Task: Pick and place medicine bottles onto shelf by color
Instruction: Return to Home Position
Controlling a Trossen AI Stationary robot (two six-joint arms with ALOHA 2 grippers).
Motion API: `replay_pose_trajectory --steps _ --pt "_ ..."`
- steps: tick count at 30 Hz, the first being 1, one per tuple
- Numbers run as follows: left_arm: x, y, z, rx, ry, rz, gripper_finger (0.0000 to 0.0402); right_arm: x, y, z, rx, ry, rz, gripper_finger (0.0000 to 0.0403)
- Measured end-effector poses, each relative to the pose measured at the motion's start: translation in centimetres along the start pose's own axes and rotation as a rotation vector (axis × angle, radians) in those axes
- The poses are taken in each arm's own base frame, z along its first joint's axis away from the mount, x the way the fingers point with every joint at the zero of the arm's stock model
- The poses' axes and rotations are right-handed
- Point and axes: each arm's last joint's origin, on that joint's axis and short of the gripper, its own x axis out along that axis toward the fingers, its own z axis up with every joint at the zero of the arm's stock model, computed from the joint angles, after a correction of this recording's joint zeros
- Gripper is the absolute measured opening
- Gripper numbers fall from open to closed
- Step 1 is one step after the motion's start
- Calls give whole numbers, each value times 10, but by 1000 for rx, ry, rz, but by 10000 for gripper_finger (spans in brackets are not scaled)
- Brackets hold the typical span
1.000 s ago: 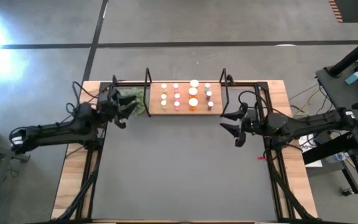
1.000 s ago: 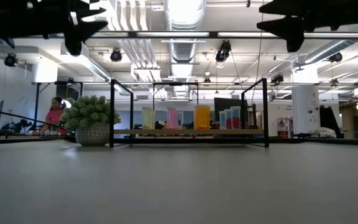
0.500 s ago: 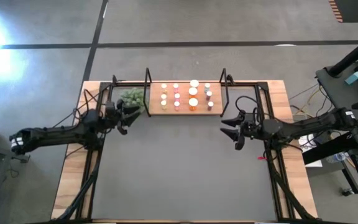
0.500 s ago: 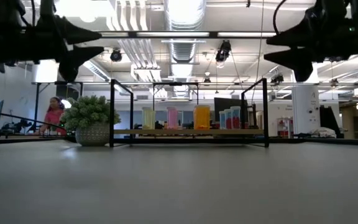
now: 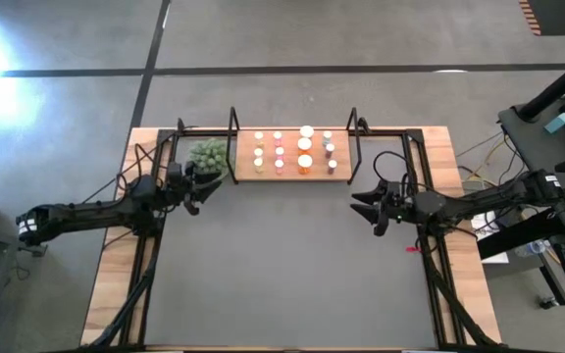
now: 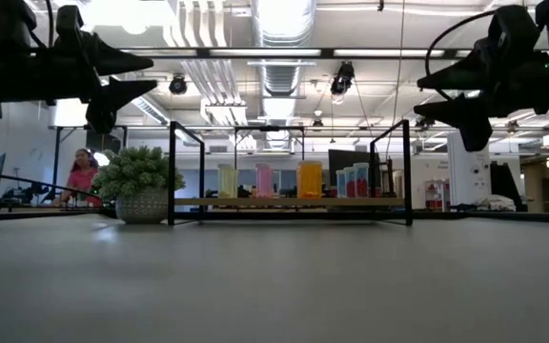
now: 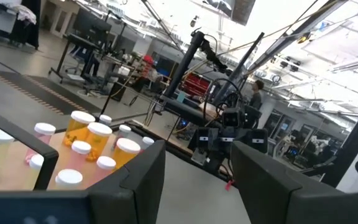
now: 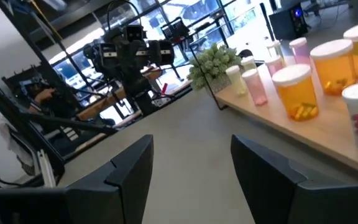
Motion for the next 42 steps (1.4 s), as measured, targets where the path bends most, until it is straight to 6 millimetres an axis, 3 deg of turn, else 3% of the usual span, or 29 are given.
replay_pose_trajectory --steps 36,42 --pt "14 21 -41 -10 324 161 167 0 -2 -4 21 38 -20 206" --pt "10 17 -35 -9 282 141 167 -6 -1 3 36 -3 1 206"
